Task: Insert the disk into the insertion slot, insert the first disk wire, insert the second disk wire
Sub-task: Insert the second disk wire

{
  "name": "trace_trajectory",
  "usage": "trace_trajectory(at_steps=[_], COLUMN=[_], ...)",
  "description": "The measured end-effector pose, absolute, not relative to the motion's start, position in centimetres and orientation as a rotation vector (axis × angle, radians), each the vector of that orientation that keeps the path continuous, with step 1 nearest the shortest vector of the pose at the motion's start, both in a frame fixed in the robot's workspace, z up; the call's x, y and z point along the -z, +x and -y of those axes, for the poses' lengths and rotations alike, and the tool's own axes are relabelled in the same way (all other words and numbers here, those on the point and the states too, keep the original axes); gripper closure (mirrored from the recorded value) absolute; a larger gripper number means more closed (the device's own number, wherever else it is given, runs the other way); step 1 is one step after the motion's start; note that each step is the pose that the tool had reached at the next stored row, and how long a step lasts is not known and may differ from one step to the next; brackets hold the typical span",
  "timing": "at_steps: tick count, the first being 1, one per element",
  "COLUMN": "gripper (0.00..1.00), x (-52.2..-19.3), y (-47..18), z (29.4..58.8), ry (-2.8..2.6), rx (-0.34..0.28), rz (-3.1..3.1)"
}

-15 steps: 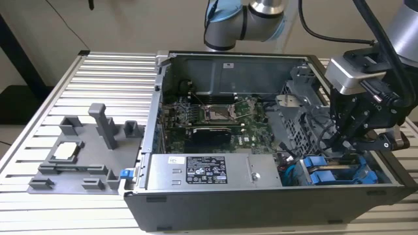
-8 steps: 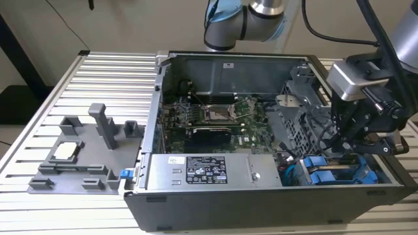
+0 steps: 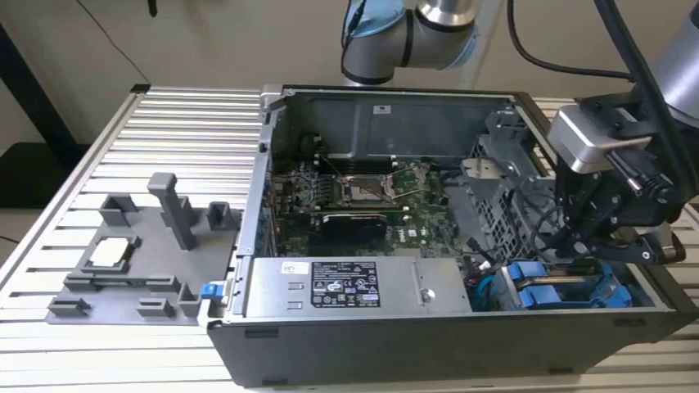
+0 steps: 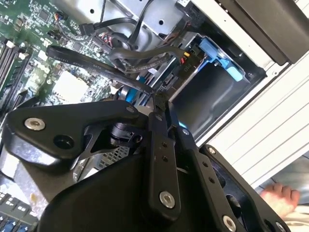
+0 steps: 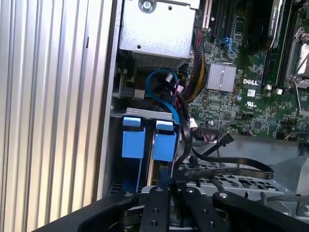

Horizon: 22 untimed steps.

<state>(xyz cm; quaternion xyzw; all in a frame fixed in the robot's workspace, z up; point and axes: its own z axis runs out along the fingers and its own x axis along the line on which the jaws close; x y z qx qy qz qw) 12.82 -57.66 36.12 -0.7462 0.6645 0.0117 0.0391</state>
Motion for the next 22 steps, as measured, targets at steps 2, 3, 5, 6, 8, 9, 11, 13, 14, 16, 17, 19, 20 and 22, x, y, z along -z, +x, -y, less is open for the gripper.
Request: trace_trajectory(at_steps=[2, 3, 5, 6, 8, 9, 11, 13, 14, 16, 17, 19, 20, 22], gripper=[0.84, 0.84, 0.84, 0.84, 0.84, 0.84, 0.84, 0.84, 0.84, 0.84, 0.84, 0.84, 0.84, 0.84], x=[-36.0, -35.9, -35.8, -35.8, -35.6, -35.5, -35.4, -35.3, -35.3, -35.3, -35.2, -35.1, -35.1, -34.9], y=[12.8, 12.9, 13.1, 13.2, 13.3, 13.3, 13.4, 13.4, 13.4, 13.4, 13.4, 13.4, 13.4, 13.4], z=[57.8, 57.9, 58.0, 58.0, 58.1, 58.1, 58.2, 58.2, 58.2, 58.2, 58.2, 58.2, 58.2, 58.1], ry=[-2.282, -2.280, -2.277, -2.276, -2.272, -2.268, -2.258, -2.255, -2.255, -2.254, -2.252, -2.245, -2.242, -2.236], rx=[-0.037, -0.037, -0.039, -0.041, -0.043, -0.043, -0.043, -0.043, -0.043, -0.042, -0.040, -0.032, -0.028, -0.023], rz=[-2.042, -2.044, -2.044, -2.044, -2.046, -2.050, -2.060, -2.063, -2.063, -2.062, -2.063, -2.064, -2.064, -2.066])
